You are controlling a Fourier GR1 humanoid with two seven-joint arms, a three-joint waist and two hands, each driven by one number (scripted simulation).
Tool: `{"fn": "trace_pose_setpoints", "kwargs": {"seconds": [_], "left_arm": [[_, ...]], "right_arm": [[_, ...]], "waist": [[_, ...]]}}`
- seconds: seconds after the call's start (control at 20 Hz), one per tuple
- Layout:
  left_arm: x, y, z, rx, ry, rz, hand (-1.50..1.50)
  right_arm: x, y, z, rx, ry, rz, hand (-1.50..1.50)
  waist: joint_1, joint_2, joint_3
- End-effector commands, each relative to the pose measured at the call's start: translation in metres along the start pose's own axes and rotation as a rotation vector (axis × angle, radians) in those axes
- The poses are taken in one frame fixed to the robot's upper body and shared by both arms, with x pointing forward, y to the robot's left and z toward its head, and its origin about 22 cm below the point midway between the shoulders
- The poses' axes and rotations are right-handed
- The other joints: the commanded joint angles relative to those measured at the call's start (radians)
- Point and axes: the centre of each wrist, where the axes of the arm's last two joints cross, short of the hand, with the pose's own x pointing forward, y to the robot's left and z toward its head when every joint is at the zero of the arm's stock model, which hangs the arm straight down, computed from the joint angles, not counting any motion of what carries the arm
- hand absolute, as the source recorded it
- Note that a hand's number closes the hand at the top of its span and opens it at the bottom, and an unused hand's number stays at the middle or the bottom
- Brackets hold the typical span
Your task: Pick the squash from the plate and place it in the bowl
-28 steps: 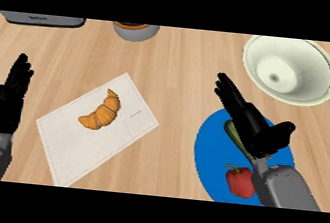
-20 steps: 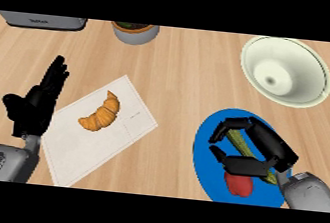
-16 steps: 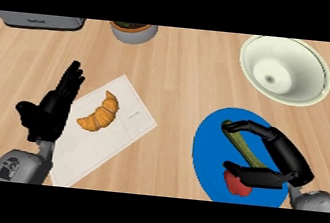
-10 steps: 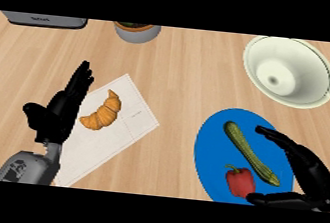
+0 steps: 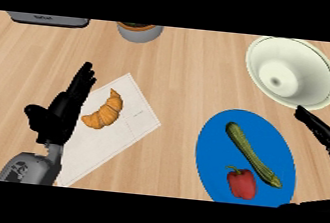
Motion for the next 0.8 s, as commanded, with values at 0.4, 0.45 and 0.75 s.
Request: {"fn": "trace_pose_setpoints", "kwargs": {"seconds": [0.4,0.45,0.75], "left_arm": [[-0.003,-0.005,-0.013,-0.028,0.000,0.001,0.00],[0.004,-0.011,0.008,-0.004,-0.003,0.002,0.00],[0.018,-0.008,-0.012,0.001,-0.009,-0.008,0.00]], "right_arm": [[0.017,-0.005,-0.043,0.253,0.344,0.158,-1.50],[0.015,-0.007,-0.011,0.265,0.363,0.145,-1.50],[-0.019,0.005,-0.020,0.340,0.420,0.162,-1.50]], "waist": [[0.016,0.005,0.000],[0.007,0.000,0.001],[0.007,0.002,0.001]]}}
